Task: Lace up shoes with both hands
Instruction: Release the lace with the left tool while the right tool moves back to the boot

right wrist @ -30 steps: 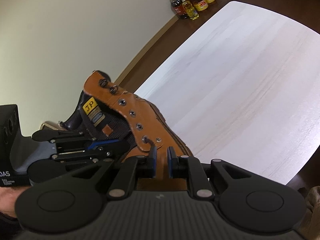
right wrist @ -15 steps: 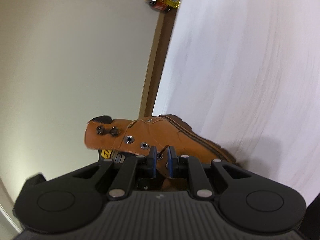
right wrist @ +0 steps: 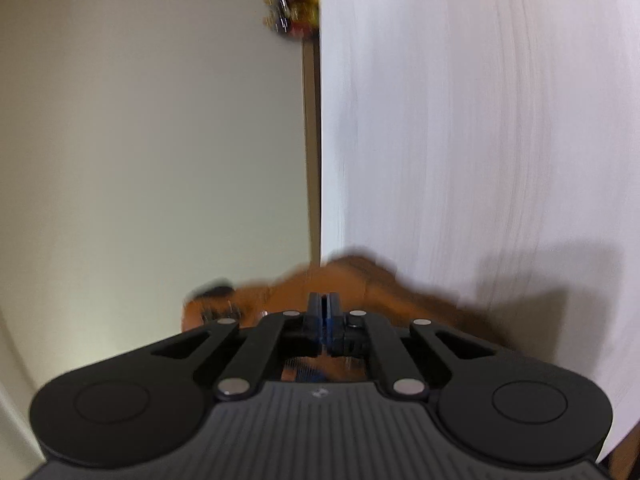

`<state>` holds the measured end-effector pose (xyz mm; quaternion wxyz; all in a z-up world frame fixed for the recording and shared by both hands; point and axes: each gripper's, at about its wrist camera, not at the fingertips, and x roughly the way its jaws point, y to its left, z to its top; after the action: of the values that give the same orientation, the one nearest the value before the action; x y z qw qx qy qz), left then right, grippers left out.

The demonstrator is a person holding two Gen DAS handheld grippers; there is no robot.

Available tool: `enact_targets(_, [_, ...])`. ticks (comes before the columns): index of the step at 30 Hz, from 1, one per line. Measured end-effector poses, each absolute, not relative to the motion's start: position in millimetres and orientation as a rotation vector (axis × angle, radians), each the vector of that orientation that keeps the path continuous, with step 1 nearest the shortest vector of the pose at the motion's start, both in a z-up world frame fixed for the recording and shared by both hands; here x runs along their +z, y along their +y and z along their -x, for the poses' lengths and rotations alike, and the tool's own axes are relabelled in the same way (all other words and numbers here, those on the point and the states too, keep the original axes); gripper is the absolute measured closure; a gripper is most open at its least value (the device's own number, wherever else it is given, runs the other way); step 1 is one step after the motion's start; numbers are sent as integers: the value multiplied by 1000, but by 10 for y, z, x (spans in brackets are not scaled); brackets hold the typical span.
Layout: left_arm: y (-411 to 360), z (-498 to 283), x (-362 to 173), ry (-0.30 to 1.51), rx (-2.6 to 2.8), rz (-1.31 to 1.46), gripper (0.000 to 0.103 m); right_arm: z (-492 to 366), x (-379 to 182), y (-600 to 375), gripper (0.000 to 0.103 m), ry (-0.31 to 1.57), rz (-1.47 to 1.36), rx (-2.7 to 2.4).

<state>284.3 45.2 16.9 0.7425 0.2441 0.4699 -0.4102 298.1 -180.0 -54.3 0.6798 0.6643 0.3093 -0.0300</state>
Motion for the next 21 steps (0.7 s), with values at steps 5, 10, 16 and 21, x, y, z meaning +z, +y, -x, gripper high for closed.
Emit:
enact_targets(5, [935,-2610,411,1022,-878,-496,93,-2770,7,-2494,100,618,-1242,-289])
enact_targets(10, [1389,-2639,236,1089,-720,-521,91,-2621,480,-2879,100,595,-1025,-447])
enact_targets(16, [1350,-2703,-30,1133,-759,-480,81,-2453,946,-3115,100,588,-838,-595])
enact_targets(21, [1162,-2561,-102,1077,-799,-556,81,-2100,1052,-3259,100,564,-720,-699])
